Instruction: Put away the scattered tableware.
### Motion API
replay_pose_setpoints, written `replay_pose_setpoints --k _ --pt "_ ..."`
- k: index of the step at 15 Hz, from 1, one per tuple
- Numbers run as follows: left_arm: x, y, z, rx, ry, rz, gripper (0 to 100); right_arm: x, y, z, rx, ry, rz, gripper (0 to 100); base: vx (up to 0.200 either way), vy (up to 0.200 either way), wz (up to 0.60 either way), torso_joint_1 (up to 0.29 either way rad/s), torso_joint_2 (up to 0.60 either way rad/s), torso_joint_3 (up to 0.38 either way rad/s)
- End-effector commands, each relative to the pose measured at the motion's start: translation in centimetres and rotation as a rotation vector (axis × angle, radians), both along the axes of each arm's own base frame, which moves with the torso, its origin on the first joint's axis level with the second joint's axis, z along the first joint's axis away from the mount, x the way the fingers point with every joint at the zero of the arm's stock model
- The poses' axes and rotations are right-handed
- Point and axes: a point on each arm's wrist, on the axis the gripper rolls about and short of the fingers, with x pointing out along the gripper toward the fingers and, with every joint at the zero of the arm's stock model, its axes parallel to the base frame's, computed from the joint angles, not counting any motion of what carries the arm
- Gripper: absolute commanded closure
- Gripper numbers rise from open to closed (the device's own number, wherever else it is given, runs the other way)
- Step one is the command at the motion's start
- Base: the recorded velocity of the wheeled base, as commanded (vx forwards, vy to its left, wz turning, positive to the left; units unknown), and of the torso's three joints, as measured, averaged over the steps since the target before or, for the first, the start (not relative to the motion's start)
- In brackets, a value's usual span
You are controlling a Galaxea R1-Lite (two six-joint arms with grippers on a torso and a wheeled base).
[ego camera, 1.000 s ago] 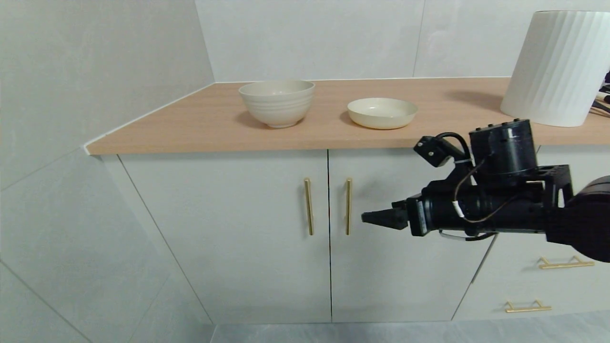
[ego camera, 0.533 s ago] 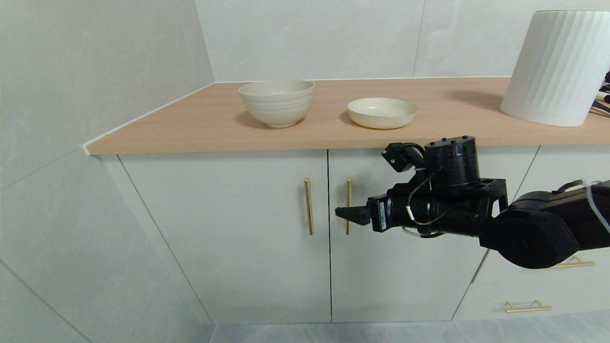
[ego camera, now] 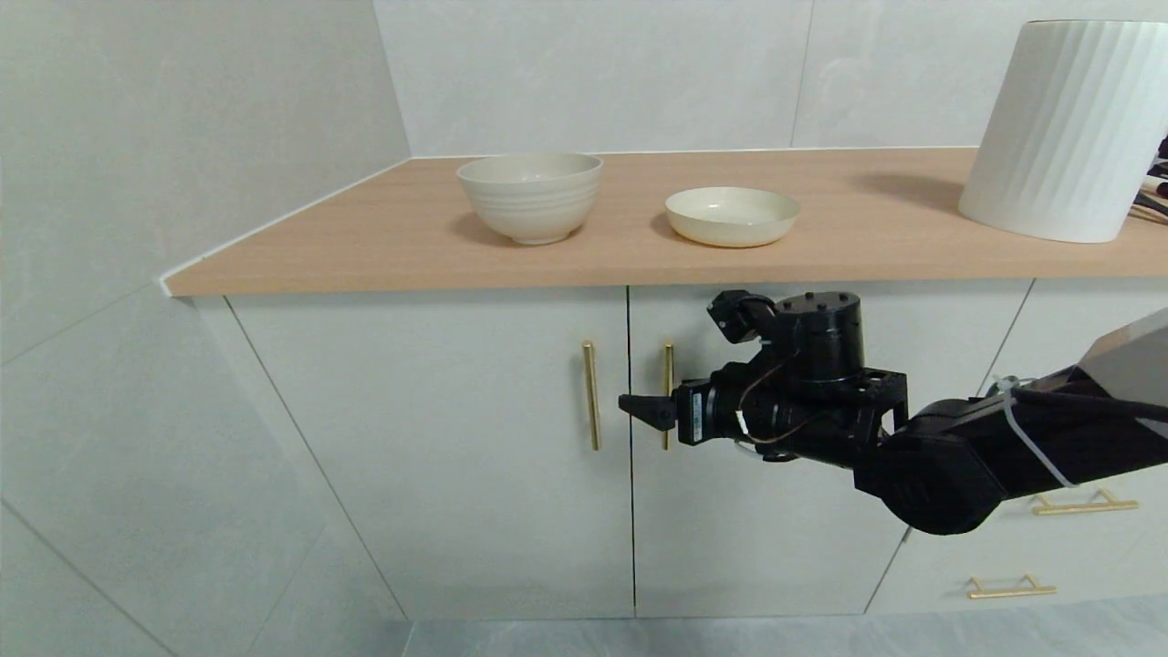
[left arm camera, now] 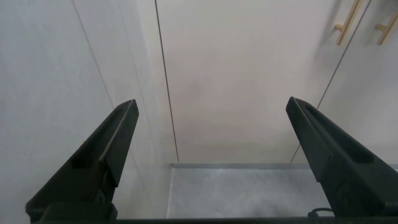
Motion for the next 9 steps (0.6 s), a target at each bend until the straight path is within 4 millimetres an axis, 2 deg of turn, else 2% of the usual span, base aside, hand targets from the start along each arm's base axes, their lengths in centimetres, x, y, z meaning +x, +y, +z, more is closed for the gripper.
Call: replay_pose_setpoints --k 1,9 --pt "0.0 0.0 0.0 0.000 0.001 0.000 0 0.1 1.1 -0.7 0.010 0.023 0.015 0 0.000 0.000 0.00 0.000 0.00 0.000" --pt "0.0 0.0 0.0 0.000 0.000 0.000 0 -1.0 2.1 -0.9 0.044 0.074 0.042 0 0.000 0.000 0.00 0.000 0.00 0.000"
